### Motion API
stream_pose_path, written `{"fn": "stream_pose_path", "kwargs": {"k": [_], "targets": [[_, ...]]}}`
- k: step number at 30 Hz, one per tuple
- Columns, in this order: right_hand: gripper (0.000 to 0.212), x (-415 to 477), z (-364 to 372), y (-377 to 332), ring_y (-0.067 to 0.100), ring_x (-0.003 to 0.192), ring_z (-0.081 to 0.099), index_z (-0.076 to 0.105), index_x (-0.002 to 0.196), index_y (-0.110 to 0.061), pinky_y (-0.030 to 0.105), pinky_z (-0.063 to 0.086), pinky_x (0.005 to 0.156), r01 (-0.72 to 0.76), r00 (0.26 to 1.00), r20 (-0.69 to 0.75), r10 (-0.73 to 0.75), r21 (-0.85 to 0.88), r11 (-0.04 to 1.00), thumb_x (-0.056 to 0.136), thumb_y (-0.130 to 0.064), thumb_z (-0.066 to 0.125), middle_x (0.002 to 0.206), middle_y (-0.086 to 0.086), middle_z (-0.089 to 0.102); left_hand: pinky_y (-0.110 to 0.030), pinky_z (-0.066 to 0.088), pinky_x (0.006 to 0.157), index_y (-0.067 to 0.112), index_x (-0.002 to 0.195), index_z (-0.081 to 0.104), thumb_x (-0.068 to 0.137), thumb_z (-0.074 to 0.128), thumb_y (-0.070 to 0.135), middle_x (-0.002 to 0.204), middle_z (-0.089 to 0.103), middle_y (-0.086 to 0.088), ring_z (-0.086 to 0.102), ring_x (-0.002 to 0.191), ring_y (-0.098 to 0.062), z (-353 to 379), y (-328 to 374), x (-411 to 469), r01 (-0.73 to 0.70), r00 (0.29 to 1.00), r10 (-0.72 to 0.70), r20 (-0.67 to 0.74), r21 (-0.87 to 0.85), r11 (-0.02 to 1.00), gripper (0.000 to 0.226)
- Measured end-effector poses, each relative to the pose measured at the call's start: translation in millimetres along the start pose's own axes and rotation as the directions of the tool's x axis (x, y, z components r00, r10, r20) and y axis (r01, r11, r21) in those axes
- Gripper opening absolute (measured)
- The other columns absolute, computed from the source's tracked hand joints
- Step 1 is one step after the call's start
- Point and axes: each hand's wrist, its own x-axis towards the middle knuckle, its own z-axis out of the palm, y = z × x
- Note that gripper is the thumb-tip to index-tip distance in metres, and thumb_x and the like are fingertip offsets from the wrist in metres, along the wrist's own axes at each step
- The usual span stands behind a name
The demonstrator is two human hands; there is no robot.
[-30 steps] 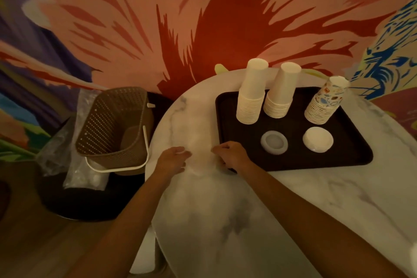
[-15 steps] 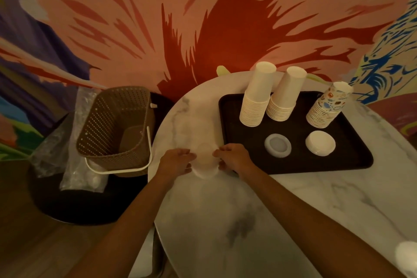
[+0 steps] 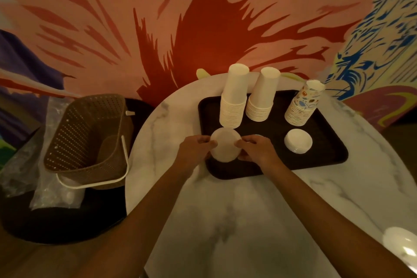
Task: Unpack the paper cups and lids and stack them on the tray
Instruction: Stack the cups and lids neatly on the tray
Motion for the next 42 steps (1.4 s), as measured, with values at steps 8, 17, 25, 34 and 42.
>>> {"fn": "stream_pose_path", "kwargs": {"k": [8, 17, 25, 34, 42], "targets": [[0.033, 30, -70, 20, 0.027, 0.105, 0.059, 0.055, 0.118, -0.005, 0.031, 0.053, 0.081, -0.102, 0.992, -0.072, 0.106, 0.050, 0.993, 0.087, -0.012, 0.060, 0.123, 0.015, 0.056, -0.029, 0.048, 0.090, 0.012, 0.126, 0.054, 0.088, 0.060, 0.019, 0.128, 0.055, -0.008, 0.054, 0.110, -0.021, 79, 19, 27, 0.076, 0.980, -0.077, 0.184, 0.015, 0.997, 0.039], [0.033, 76, -85, 32, 0.028, 0.104, 0.060, 0.056, 0.118, -0.004, 0.034, 0.054, 0.085, -0.177, 0.983, -0.044, 0.179, 0.044, 0.983, 0.086, -0.011, 0.061, 0.121, 0.016, 0.057, -0.036, 0.048, 0.097, 0.010, 0.125, 0.055, 0.087, 0.061, 0.018, 0.126, 0.056, -0.010, 0.055, 0.110, -0.023, 112, 14, 60, 0.141, 0.980, -0.141, 0.137, 0.009, 0.990, 0.039], [0.035, 89, -81, 44, 0.029, 0.107, 0.060, 0.055, 0.119, -0.003, 0.033, 0.053, 0.088, -0.185, 0.983, 0.016, 0.185, 0.023, 0.982, 0.086, -0.013, 0.061, 0.123, 0.016, 0.057, -0.031, 0.048, 0.091, 0.010, 0.123, 0.057, 0.087, 0.061, 0.020, 0.123, 0.057, -0.010, 0.056, 0.104, -0.021, 115, -3, 67, 0.186, 0.977, -0.179, 0.117, -0.059, 0.981, 0.037], [0.044, 82, -79, 44, 0.028, 0.106, 0.059, 0.052, 0.123, -0.005, 0.031, 0.048, 0.090, -0.010, 0.996, -0.092, -0.008, -0.197, 0.980, 0.086, -0.024, 0.063, 0.119, 0.015, 0.060, -0.031, 0.048, 0.090, 0.011, 0.122, 0.057, 0.089, 0.059, 0.030, 0.108, 0.058, -0.004, 0.057, 0.101, -0.020, 103, -2, 61, 0.155, 0.980, -0.147, 0.135, -0.051, 0.987, 0.038], [0.037, 40, -41, 23, 0.023, 0.112, 0.053, 0.053, 0.121, -0.009, 0.027, 0.044, 0.087, 0.251, 0.959, -0.035, -0.281, -0.357, 0.900, 0.087, -0.021, 0.061, 0.122, 0.010, 0.053, -0.019, 0.047, 0.073, 0.017, 0.113, 0.063, 0.092, 0.053, 0.024, 0.101, 0.062, 0.000, 0.059, 0.088, -0.013, 9, -14, 27, 0.006, 0.999, -0.006, -0.036, -0.019, 1.000, 0.024]]}}
